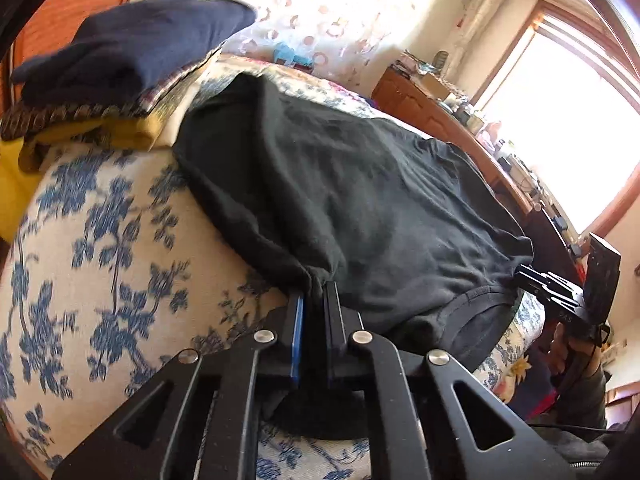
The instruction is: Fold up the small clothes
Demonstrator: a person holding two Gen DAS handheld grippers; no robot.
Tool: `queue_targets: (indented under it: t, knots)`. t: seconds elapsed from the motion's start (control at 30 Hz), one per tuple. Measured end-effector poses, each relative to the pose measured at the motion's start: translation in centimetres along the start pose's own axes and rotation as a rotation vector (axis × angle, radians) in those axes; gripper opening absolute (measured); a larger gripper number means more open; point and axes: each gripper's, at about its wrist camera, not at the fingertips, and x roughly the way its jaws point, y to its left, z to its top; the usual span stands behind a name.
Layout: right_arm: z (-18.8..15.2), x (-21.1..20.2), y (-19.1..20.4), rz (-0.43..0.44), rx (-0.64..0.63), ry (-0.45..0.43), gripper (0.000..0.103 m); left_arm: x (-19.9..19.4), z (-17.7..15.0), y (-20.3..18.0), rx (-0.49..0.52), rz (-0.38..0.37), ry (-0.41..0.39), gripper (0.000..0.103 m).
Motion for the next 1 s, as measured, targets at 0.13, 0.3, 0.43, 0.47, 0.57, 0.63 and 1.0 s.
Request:
queue_targets:
  t: [0.13, 0.3, 0.43, 0.47, 0.57, 0.63, 1.0]
  knots:
    - [-0.2, 0.0, -0.9, 0.007, 0.027, -0.011, 0.029, -0.7, 2.0, -2.4, 0.059, -0.053, -0.044, 0.009]
    - [-0.7, 0.0, -2.1, 0.015, 0.066, -0.022, 0.029, -0.4, 6.3, -7.4, 0.17, -0.116, -0.079, 0.008]
    - [-1.0, -0.6, -3.3, 0.013, 0.096, -0.039, 0.029, 1.3, 9.6, -12.7, 0.275, -0.165, -0.071, 0.008]
    - [-1.0, -0.9, -3.8, 0.009, 0.105, -0.048, 0.029, 1.7, 10.2, -14.0, 0.297, -0.181, -0.066, 0.007]
    - [-1.0, -1.7, -4.7, -0.001, 0.123, -0.068, 0.029, 3.0, 11.7, -18.5, 0.373, -0.234, -0.05, 0.007]
    - [-1.0, -2.3, -5.4, -0.016, 0.128, -0.083, 0.029, 3.6, 12.3, -21.7, 0.422, -0.275, -0.034, 0.007]
    - [-3.0, -5.3, -8.2, -0.058, 0.195, -0.123, 0.029, 6.3, 11.9, -28.5, 0.558, -0.261, 0.01, 0.046]
